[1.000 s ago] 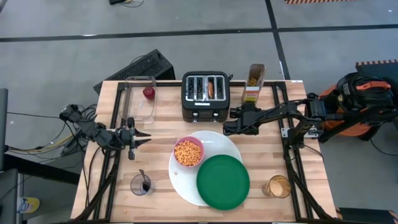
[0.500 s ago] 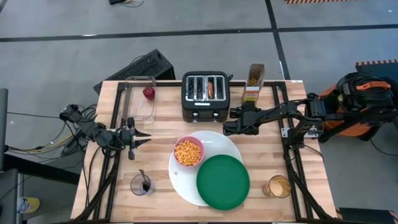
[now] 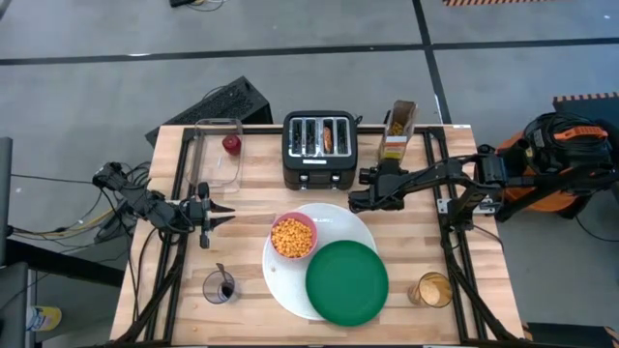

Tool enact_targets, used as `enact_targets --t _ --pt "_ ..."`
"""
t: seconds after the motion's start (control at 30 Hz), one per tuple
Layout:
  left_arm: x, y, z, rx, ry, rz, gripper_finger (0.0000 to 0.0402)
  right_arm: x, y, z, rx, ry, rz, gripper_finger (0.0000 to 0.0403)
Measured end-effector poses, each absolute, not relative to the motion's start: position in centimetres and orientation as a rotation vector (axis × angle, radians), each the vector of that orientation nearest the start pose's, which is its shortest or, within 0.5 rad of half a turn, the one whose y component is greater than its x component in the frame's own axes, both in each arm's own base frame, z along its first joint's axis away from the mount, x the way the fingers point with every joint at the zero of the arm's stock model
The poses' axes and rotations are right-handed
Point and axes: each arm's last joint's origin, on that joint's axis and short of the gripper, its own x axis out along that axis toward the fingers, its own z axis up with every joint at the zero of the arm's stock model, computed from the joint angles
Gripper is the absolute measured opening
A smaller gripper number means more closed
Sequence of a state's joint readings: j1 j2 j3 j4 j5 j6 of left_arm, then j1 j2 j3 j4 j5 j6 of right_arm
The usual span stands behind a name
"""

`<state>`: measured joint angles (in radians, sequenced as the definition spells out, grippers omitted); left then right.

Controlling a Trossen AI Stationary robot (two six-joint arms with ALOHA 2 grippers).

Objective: Arrange a breakfast setting
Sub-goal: Pour the cereal into the pink bowl

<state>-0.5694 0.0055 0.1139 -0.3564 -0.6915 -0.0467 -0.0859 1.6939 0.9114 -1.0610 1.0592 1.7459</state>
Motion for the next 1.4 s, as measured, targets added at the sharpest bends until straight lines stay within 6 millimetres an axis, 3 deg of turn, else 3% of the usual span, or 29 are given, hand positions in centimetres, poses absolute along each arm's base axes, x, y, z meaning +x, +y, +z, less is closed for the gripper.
enact_targets --t 0.4,0.8,1.4 --pt "7.8 -2.8 16.9 0.099 0.198 0.125 0.0068 24.1 -5.0 15.7 0.343 0.482 -1.75 0.028" --pt "7.8 -2.8 16.9 0.1 0.198 0.126 0.0068 24.0 -4.8 15.5 0.373 0.529 -1.752 0.0394" --pt "7.8 -2.8 16.9 0.101 0.199 0.126 0.0068 23.7 -0.7 16.4 0.487 0.569 -1.739 0.0399"
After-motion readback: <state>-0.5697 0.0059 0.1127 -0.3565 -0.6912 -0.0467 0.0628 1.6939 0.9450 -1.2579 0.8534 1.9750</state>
